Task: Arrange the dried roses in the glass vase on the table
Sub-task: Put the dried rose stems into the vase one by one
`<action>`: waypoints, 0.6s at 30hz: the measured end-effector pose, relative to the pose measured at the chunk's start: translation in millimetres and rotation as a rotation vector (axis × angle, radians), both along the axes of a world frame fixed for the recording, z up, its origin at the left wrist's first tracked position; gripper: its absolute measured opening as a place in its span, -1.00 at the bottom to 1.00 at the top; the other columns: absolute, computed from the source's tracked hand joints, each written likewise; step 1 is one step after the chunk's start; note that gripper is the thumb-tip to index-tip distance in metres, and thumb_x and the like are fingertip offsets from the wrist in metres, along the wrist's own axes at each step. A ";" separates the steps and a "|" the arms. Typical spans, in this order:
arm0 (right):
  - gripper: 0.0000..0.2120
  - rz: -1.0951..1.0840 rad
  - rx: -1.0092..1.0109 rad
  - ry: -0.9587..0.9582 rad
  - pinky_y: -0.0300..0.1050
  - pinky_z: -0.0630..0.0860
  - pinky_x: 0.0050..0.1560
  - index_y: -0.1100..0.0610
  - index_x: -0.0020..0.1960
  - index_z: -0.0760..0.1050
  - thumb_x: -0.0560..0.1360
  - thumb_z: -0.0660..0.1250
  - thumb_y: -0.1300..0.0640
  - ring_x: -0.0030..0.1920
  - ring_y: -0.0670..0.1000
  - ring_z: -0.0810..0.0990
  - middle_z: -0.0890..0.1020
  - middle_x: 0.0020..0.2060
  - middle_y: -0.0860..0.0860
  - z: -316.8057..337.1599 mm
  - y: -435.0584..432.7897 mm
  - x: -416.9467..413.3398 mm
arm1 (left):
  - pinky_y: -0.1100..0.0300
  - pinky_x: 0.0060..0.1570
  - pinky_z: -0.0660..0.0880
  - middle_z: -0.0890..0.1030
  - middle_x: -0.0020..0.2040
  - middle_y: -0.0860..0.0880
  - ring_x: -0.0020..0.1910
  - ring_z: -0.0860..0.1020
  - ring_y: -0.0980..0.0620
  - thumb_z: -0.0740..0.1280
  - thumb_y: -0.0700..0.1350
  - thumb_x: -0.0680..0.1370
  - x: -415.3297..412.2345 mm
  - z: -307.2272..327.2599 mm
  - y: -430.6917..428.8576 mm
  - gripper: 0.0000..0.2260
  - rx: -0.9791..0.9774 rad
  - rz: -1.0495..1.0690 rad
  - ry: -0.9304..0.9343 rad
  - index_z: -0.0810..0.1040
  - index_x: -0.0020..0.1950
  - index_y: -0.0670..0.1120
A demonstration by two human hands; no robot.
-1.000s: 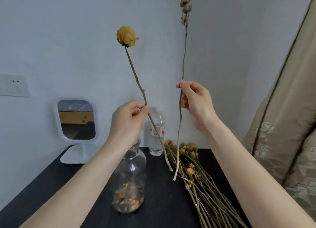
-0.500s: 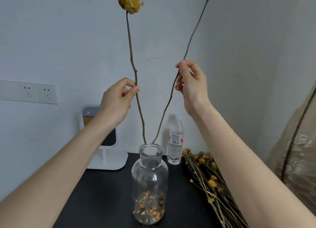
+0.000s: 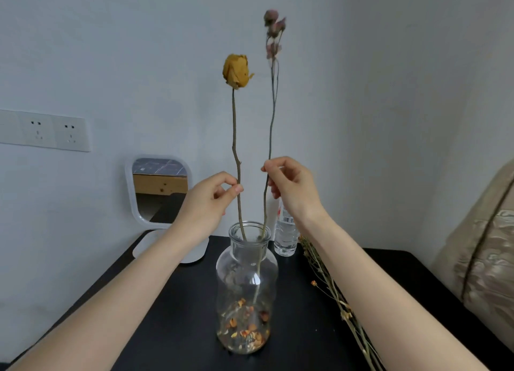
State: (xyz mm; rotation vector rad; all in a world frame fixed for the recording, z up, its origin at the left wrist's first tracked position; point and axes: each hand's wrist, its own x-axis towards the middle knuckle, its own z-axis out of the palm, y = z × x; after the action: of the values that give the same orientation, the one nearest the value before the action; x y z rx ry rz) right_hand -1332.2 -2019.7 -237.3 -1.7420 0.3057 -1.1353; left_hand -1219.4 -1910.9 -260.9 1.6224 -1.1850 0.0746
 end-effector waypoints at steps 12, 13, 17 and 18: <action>-0.90 -0.018 -0.166 0.307 -0.20 0.49 -0.13 0.08 -0.17 0.66 0.48 0.38 0.13 -0.28 -0.13 0.52 0.63 -0.30 -0.01 -49.2 4.3 -5.2 | 0.39 -0.43 0.31 0.41 -0.53 0.11 -0.50 0.42 0.21 0.38 -0.05 0.47 -2.3 -42.9 -1.3 -0.87 0.068 0.018 0.103 0.54 -0.23 0.18; -0.90 -0.030 -0.196 0.335 -0.18 0.49 -0.14 0.08 -0.16 0.66 0.47 0.38 0.12 -0.28 -0.13 0.51 0.63 -0.30 -0.02 -50.5 4.5 -5.6 | 0.40 -0.43 0.30 0.41 -0.55 0.11 -0.51 0.42 0.22 0.39 -0.05 0.46 -1.4 -41.3 -1.3 -0.87 0.082 0.021 0.102 0.55 -0.24 0.18; -0.89 -0.076 -0.277 0.404 -0.32 0.38 -0.25 0.07 -0.13 0.66 0.47 0.38 0.08 -0.33 -0.17 0.46 0.57 -0.31 -0.12 -51.7 4.1 -6.8 | 0.31 -0.37 0.30 0.39 -0.51 0.09 -0.49 0.38 0.16 0.43 -0.06 0.43 0.3 -34.0 -1.6 -0.89 0.137 0.023 0.081 0.57 -0.26 0.13; -0.90 -0.088 -0.286 0.410 -0.34 0.35 -0.26 0.05 -0.14 0.66 0.47 0.38 0.07 -0.34 -0.18 0.45 0.56 -0.32 -0.12 -52.0 4.3 -7.2 | 0.31 -0.37 0.30 0.40 -0.51 0.09 -0.47 0.39 0.16 0.43 -0.06 0.43 0.2 -33.0 -1.5 -0.90 0.138 0.030 0.075 0.58 -0.26 0.12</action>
State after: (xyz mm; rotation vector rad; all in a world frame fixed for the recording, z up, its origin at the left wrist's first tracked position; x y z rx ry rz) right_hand -1339.4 -2015.4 -289.3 -2.2351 0.4903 -0.9073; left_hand -1219.2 -1912.4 -293.9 1.7482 -1.1284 -0.0493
